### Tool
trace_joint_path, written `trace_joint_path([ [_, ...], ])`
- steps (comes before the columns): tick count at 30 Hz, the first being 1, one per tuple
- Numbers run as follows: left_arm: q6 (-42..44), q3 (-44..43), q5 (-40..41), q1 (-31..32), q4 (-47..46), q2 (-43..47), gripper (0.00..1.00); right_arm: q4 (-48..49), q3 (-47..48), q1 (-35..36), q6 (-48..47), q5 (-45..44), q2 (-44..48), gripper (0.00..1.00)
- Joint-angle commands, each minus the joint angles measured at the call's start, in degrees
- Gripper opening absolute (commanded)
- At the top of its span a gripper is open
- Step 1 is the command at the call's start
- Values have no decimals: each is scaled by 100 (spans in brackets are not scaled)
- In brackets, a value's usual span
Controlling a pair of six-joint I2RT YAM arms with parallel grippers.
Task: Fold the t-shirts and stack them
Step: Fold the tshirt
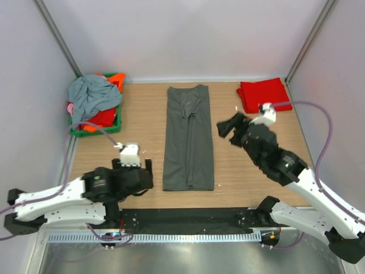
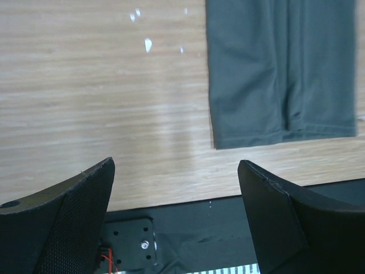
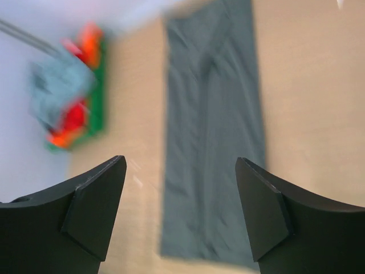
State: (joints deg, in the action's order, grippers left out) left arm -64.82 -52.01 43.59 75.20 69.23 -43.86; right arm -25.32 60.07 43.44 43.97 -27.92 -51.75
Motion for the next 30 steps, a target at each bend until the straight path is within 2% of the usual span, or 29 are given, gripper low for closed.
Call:
trace_joint_path([
  [1,-584,243,-518,-5,-700,-1140,89,-1868,-1777,331,1762,278,502,83],
  [2,-628,322,-579,-5,-831,-1325,89,-1958,-2076,410,2156,392,803,81],
  [4,-699,576,-782,-5,-1330,-1617,89,-2212,-2666,533,2361,759,1348,79],
  [8,-760,1086,-1037,-32,-2219,-1363,92,-2320,-3010,674,2450,1297,1510,78],
  [12,-585,1754,-1755,-521,-3300,-1003,94,-1680,-3632,745,2467,1859,1544,78],
  [14,-506,2124,-2282,-743,-3872,-827,94,-1047,-3897,754,2503,2166,1606,78],
  [16,-514,2387,-2443,-910,-4188,-573,94,-434,-4240,762,2555,2317,1615,79],
  [19,-506,2581,-2593,-1042,-4383,-317,95,271,-4557,762,2591,2476,1589,81],
  [24,-436,2713,-2732,-1436,-4409,-255,98,642,-4697,771,2564,2256,1247,82],
  [30,-409,2898,-3129,-2149,-4454,-658,94,818,-4663,771,2565,2168,561,75],
])
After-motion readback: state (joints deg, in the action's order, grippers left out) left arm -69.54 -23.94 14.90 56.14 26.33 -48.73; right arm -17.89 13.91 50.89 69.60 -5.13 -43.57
